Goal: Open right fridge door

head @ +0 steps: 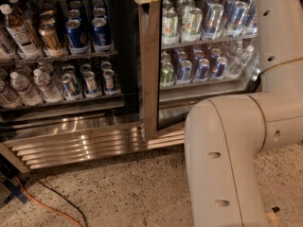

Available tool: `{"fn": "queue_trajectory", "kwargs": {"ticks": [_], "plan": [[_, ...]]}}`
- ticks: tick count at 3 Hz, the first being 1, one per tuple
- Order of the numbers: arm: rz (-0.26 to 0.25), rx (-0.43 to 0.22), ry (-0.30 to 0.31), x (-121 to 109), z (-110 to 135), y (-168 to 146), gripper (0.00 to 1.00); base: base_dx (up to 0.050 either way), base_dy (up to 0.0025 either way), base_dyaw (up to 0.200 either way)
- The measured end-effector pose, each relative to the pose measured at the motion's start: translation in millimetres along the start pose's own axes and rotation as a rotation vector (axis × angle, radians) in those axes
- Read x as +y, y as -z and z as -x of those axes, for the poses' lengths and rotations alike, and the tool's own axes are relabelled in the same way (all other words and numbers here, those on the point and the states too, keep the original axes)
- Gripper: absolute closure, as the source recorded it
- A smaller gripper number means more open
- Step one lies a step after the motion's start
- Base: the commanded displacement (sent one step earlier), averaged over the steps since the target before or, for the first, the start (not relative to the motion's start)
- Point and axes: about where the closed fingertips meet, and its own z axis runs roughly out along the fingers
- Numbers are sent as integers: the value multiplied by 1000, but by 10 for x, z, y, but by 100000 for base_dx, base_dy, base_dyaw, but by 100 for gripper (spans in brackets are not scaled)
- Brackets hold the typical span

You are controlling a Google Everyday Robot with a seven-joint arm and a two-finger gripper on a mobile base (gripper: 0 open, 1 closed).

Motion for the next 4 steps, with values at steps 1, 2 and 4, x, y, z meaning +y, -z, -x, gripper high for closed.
{"fn": "queue_trajectory", "kwargs": {"ticks": [1,2,4], "plan": [[4,2,-15,19,6,3,100,0,0,0],[4,2,-15,19,6,3,81,0,0,0],[-36,2,-34,-14,38,61,35,0,0,0]]}}
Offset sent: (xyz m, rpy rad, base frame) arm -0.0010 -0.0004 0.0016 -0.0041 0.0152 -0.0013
